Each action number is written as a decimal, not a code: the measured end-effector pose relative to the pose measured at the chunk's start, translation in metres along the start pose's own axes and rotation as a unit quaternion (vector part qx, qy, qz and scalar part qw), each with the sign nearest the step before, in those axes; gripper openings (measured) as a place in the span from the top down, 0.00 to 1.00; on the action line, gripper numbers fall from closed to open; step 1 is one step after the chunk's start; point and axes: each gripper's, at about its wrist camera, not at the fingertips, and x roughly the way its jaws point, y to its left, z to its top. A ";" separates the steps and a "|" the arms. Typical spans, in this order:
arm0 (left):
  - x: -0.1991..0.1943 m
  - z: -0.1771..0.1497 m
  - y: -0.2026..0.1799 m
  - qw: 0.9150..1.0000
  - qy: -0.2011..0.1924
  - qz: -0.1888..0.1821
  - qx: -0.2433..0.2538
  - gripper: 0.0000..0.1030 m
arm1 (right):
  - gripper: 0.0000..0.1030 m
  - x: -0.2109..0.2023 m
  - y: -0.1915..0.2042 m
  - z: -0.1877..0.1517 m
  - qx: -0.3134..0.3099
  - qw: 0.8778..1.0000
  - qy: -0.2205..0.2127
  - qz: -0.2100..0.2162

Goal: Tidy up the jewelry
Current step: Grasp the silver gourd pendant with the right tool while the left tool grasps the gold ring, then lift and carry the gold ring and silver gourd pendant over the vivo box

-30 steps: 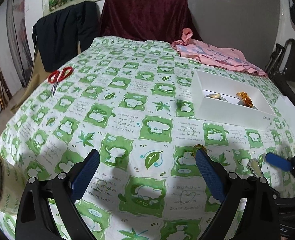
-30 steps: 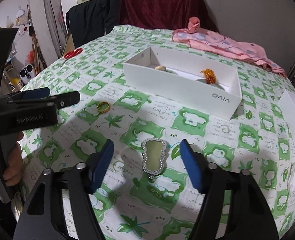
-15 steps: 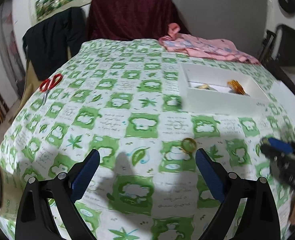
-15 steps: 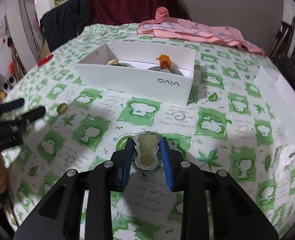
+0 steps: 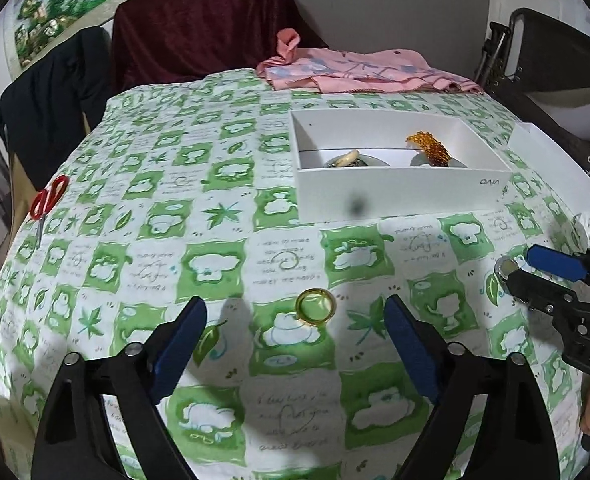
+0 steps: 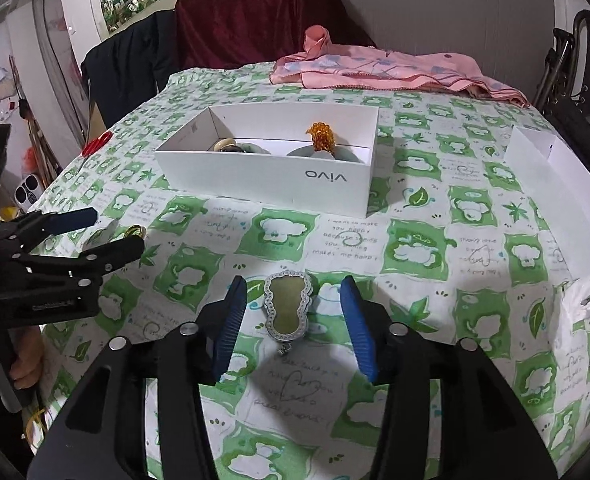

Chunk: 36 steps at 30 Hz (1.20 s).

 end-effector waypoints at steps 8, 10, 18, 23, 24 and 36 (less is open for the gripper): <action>0.003 0.001 -0.002 1.000 0.004 -0.012 0.005 0.22 | 0.44 -0.003 -0.003 -0.002 0.010 1.000 -0.003 0.003; 0.005 0.001 -0.002 1.000 0.007 -0.016 0.007 0.30 | 0.40 -0.004 -0.004 -0.003 0.014 1.000 -0.002 0.003; 0.011 0.003 0.000 0.999 0.021 -0.036 0.001 0.48 | 0.38 -0.005 -0.009 -0.006 0.028 1.000 0.001 0.010; 0.008 0.002 0.000 0.999 0.016 -0.040 0.002 0.78 | 0.38 -0.005 -0.007 -0.007 0.021 1.000 0.002 0.011; 0.007 0.001 0.000 0.999 0.015 -0.042 0.002 0.80 | 0.38 -0.006 -0.006 -0.007 0.019 1.000 0.002 0.010; -0.005 -0.013 0.009 0.998 0.016 -0.056 -0.028 0.80 | 0.36 -0.002 0.002 -0.012 -0.005 1.000 0.023 0.004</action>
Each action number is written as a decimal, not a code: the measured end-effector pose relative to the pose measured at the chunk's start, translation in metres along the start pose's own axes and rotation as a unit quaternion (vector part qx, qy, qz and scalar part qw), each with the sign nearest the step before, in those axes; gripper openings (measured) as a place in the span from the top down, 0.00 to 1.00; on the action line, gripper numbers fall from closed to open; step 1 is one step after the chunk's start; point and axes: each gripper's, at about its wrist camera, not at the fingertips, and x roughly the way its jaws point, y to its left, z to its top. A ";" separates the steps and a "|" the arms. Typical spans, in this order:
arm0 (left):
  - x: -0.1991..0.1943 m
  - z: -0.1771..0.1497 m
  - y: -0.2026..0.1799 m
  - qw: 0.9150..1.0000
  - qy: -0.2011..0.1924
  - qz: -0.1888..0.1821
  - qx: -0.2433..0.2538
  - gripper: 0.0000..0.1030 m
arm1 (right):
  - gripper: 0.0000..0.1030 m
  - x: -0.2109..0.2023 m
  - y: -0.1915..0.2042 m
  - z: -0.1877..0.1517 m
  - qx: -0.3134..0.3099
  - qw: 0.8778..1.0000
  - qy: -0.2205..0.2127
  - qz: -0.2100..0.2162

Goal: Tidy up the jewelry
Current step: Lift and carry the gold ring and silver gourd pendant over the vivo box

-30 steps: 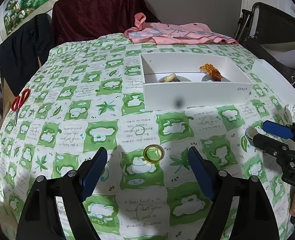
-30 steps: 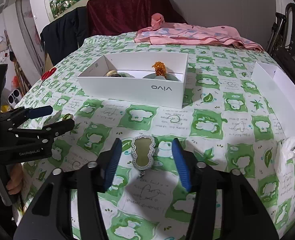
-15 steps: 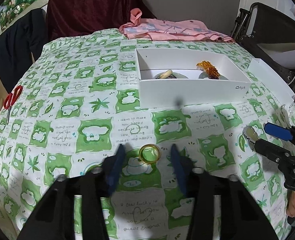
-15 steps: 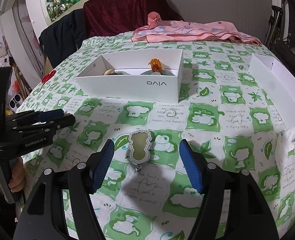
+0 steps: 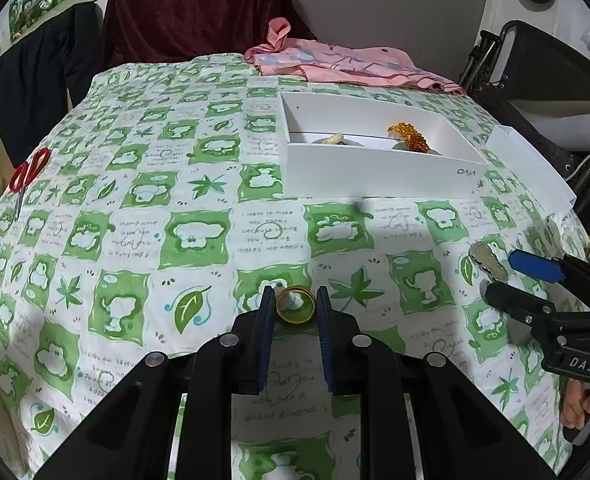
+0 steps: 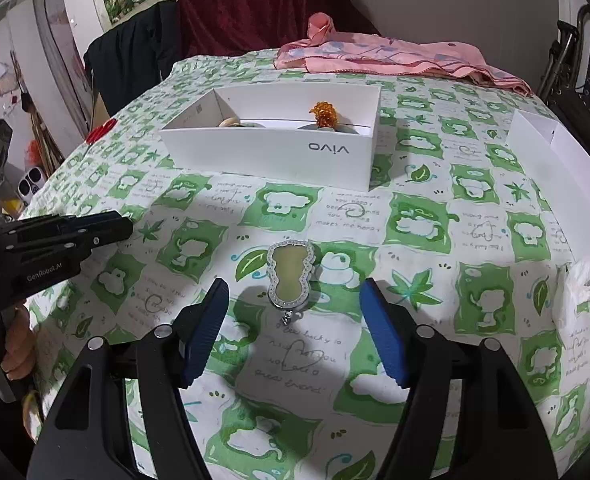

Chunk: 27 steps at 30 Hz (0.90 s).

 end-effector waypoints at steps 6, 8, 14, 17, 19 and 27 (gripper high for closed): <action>0.000 -0.001 -0.005 1.000 -0.001 0.008 0.010 0.80 | 0.50 0.007 0.012 0.004 -0.036 0.999 0.008 -0.037; 0.000 -0.001 -0.005 1.000 -0.001 0.009 0.011 0.80 | 0.59 0.008 0.016 0.005 -0.048 0.998 0.008 -0.040; -0.001 -0.003 -0.007 1.000 -0.002 0.000 0.007 0.80 | 0.77 0.006 0.019 0.005 -0.058 0.998 0.003 -0.024; -0.003 -0.006 -0.008 1.000 -0.002 -0.005 0.007 0.80 | 0.77 0.003 0.018 0.003 -0.053 0.999 0.002 -0.007; -0.004 -0.007 -0.009 1.000 -0.001 -0.006 0.008 0.80 | 0.77 0.003 0.021 0.002 -0.057 0.998 0.003 0.000; -0.006 -0.007 -0.010 1.000 -0.009 -0.010 0.009 0.80 | 0.77 0.003 0.022 0.002 -0.054 0.999 0.004 0.004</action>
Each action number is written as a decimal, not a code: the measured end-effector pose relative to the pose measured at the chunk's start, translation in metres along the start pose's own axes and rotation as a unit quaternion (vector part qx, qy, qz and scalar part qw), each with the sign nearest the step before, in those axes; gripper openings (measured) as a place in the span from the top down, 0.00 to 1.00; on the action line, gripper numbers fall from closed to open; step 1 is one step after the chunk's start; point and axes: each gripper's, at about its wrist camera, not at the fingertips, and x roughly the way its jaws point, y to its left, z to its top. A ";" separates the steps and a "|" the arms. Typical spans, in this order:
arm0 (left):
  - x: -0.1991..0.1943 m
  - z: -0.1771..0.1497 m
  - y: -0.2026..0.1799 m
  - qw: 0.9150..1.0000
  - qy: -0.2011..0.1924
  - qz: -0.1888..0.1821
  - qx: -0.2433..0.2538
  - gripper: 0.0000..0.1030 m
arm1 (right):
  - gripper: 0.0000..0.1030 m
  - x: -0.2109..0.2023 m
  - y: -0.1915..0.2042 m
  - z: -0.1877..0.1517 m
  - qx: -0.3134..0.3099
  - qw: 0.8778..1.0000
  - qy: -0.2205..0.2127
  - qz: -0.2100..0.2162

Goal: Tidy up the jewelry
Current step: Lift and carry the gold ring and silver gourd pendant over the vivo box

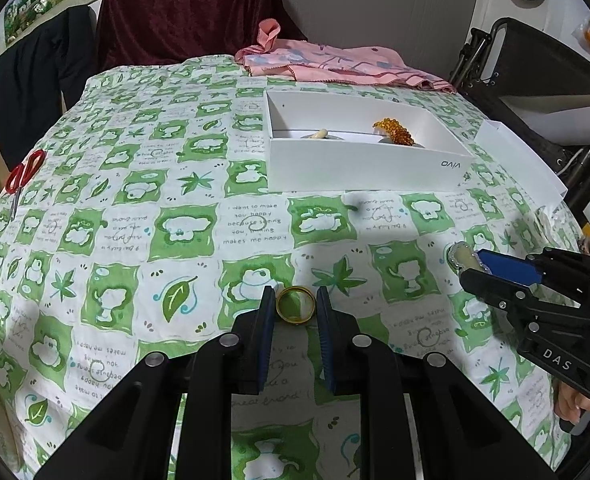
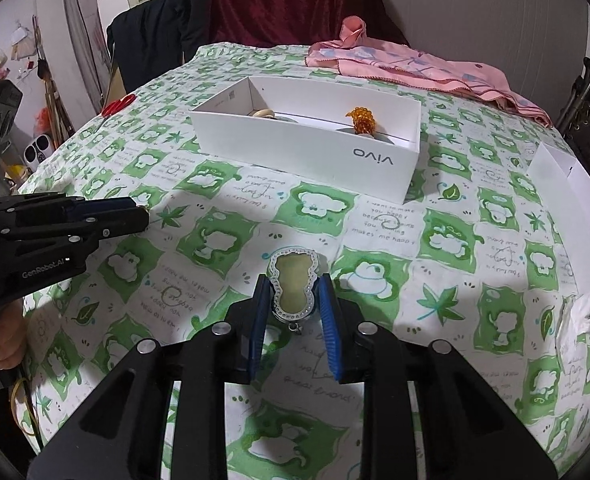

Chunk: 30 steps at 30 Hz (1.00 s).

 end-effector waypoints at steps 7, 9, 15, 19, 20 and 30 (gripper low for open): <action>-0.022 -0.013 -0.001 0.999 -0.027 0.011 -0.015 0.80 | 0.77 -0.017 0.000 -0.013 0.026 1.000 -0.011 0.014; -0.030 -0.019 -0.003 0.999 -0.032 0.005 -0.020 0.80 | 0.77 -0.024 0.003 -0.020 0.027 0.999 -0.011 0.015; -0.057 -0.035 -0.017 0.999 -0.047 0.015 -0.013 0.80 | 0.77 -0.057 0.009 -0.038 0.036 0.999 -0.033 0.020; -0.088 -0.041 -0.029 0.997 -0.080 0.023 -0.001 0.80 | 0.77 -0.091 0.015 -0.041 0.035 0.997 -0.068 0.017; -0.096 -0.042 -0.032 0.996 -0.088 0.025 0.003 0.80 | 0.77 -0.099 0.016 -0.041 0.034 0.996 -0.076 0.016; -0.161 -0.044 -0.055 0.987 -0.152 0.046 0.021 0.80 | 0.77 -0.161 0.031 -0.036 0.022 0.990 -0.140 0.015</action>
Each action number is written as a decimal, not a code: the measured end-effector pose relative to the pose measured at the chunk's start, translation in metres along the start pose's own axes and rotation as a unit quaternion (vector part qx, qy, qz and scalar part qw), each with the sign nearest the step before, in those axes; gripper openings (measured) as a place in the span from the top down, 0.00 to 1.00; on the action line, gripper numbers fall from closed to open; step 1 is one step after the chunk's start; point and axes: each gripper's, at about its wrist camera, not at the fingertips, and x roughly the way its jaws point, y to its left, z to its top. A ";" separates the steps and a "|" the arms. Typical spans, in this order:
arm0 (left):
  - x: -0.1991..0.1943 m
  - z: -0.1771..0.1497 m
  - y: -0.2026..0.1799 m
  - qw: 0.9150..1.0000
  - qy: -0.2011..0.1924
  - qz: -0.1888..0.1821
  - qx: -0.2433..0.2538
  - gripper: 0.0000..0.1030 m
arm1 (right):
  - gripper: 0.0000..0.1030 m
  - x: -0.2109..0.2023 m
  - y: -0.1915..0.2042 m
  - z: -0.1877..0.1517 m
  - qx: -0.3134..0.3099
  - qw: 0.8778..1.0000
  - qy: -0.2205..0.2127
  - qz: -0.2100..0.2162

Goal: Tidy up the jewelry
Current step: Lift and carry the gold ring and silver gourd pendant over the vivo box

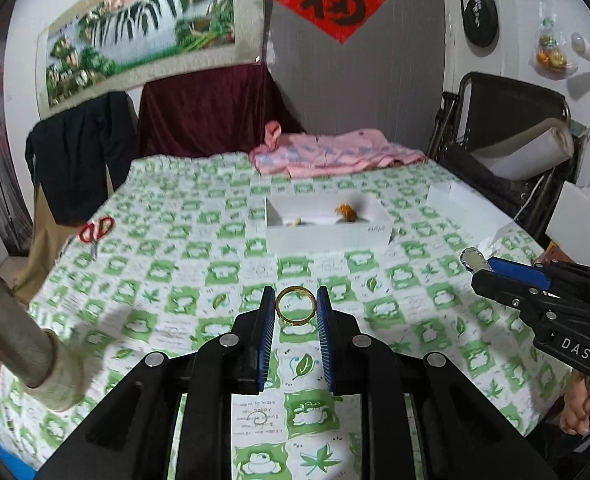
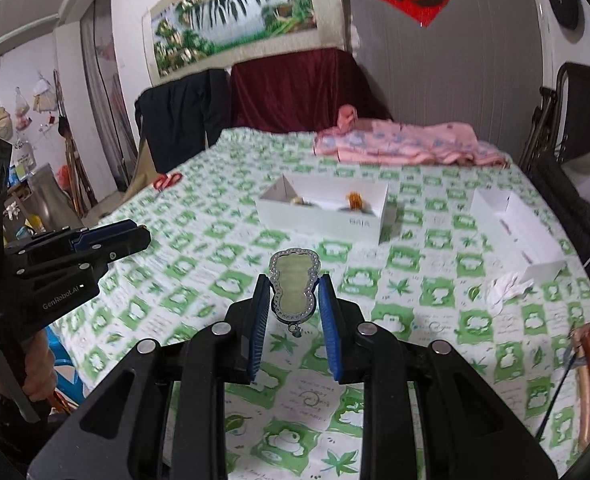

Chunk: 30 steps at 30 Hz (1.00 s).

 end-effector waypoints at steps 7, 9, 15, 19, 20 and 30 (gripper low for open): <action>-0.026 0.016 -0.001 0.999 -0.032 0.012 0.002 0.80 | 0.77 -0.025 0.004 0.017 -0.005 0.999 -0.037 0.000; -0.027 0.022 0.000 0.999 -0.036 0.015 0.004 0.80 | 0.77 -0.029 0.003 0.023 -0.005 0.999 -0.046 0.000; -0.023 0.045 0.001 0.999 -0.047 0.019 0.009 0.80 | 0.77 -0.030 -0.003 0.043 0.000 0.998 -0.062 0.002; -0.014 0.064 0.001 0.998 -0.051 0.021 0.013 0.80 | 0.77 -0.024 -0.009 0.059 0.004 0.998 -0.069 0.004; -0.012 0.069 0.002 0.998 -0.052 0.020 0.013 0.80 | 0.77 -0.020 -0.012 0.067 0.005 0.997 -0.072 0.005; 0.030 0.142 0.006 0.997 -0.074 0.001 0.004 0.80 | 0.77 0.013 -0.037 0.130 0.030 0.994 -0.101 0.016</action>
